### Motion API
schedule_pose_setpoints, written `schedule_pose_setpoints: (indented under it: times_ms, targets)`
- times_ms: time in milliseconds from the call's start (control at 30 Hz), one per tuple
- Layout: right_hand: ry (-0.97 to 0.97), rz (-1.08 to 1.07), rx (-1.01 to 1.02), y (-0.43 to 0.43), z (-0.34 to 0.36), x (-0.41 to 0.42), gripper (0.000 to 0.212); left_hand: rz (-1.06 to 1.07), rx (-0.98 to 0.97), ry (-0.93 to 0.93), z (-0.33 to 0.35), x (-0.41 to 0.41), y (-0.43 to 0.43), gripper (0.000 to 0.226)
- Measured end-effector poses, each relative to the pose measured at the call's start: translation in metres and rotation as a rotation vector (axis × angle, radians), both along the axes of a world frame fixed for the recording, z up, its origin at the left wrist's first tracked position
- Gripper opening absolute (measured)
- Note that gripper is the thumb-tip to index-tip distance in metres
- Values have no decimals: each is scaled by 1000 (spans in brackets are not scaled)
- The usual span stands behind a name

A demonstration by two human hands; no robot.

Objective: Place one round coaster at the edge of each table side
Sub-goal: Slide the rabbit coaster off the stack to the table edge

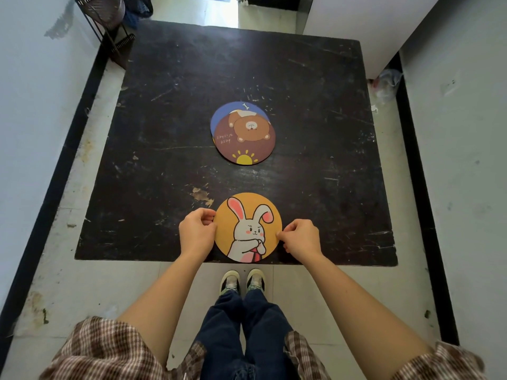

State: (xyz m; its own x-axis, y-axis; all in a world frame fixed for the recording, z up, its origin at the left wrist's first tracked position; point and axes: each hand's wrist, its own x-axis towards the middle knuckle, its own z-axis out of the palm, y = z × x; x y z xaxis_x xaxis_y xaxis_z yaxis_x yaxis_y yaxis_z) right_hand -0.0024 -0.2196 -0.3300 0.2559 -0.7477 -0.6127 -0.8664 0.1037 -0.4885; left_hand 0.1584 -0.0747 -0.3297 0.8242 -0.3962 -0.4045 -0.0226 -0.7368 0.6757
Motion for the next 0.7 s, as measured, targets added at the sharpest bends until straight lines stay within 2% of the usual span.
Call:
schedule_pose_setpoints:
  times_ms: [133, 300, 467, 700]
  targets:
    - [10, 76, -69, 3, 3, 1, 16, -42, 66, -27, 0, 4, -5, 20]
    - [-35, 129, -55, 4, 14, -4, 19, -122, 192, -108, 11, -1, -18, 26]
    - [-89, 101, -96, -10, 30, -21, 27, -277, 130, -117, 26, -29, -42, 31]
    - [-89, 97, -170, -56, 45, -63, 20, -501, 70, -80, 42, -79, -101, 37]
